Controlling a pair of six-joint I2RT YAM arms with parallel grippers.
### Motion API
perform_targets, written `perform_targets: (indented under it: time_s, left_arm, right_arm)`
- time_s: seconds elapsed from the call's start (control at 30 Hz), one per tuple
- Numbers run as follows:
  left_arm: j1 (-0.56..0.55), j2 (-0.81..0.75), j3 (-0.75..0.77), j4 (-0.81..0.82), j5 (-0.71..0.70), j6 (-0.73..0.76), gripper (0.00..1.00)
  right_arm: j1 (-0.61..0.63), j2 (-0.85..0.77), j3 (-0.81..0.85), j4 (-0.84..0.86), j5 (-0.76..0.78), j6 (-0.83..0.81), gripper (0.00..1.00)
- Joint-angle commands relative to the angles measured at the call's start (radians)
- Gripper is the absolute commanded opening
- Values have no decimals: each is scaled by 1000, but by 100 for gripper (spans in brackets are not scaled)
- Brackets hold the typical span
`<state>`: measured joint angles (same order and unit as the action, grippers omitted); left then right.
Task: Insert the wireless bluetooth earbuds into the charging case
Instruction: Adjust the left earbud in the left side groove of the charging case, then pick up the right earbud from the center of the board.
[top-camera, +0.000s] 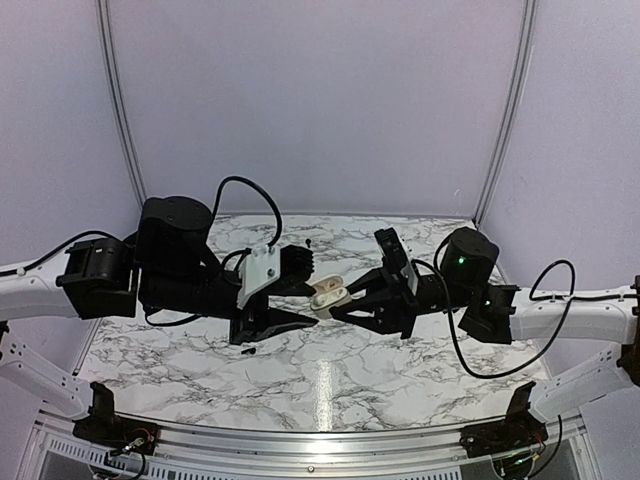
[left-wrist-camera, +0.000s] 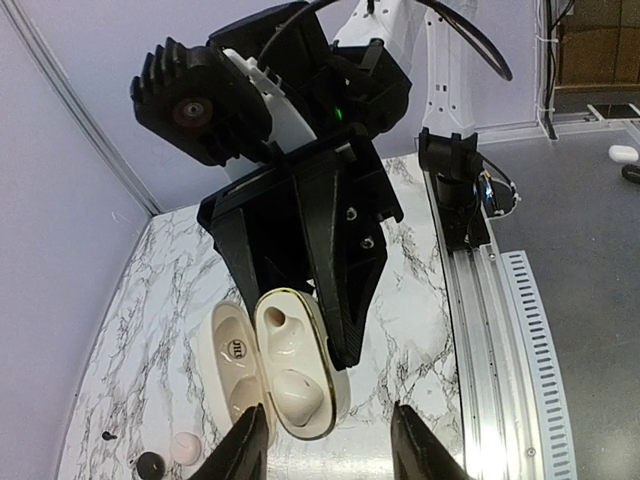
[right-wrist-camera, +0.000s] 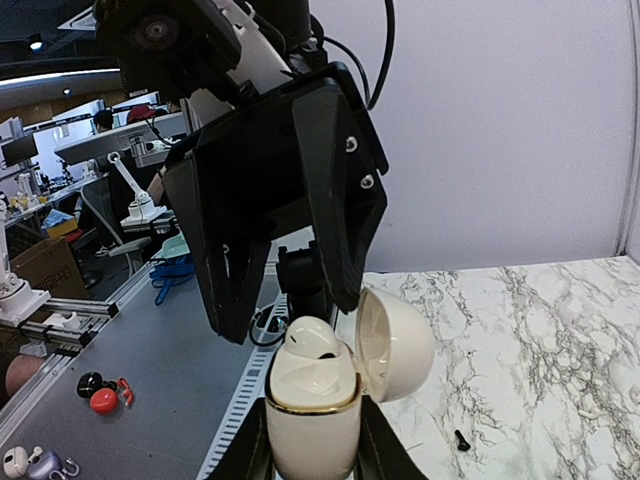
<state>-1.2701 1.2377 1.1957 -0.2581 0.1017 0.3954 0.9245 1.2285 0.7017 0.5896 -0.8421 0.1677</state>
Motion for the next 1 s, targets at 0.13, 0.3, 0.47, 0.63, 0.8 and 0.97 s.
perform_targets:
  time_s: [0.13, 0.3, 0.47, 0.63, 0.8, 0.97]
  left_arm:
    - [0, -86, -38, 78, -59, -37, 44]
    - [28, -138, -93, 148, -74, -98, 44]
    - [186, -185, -162, 223, -60, -288, 46]
    - [347, -154, -180, 213, -46, -470, 52]
    - [531, -61, -180, 146, -41, -619, 56]
    - [688, 10, -205, 119, -23, -708, 57]
  right_arm:
    - [-1, 12, -5, 71, -4, 25, 0]
    - [-2, 6, -19, 82, 17, 30, 0]
    - [-4, -11, -48, 112, 43, 48, 0]
    - [-18, -34, -85, 151, 56, 69, 0]
    - [-54, -56, -118, 195, 60, 111, 0]
    - [-94, -76, -146, 207, 58, 129, 0]
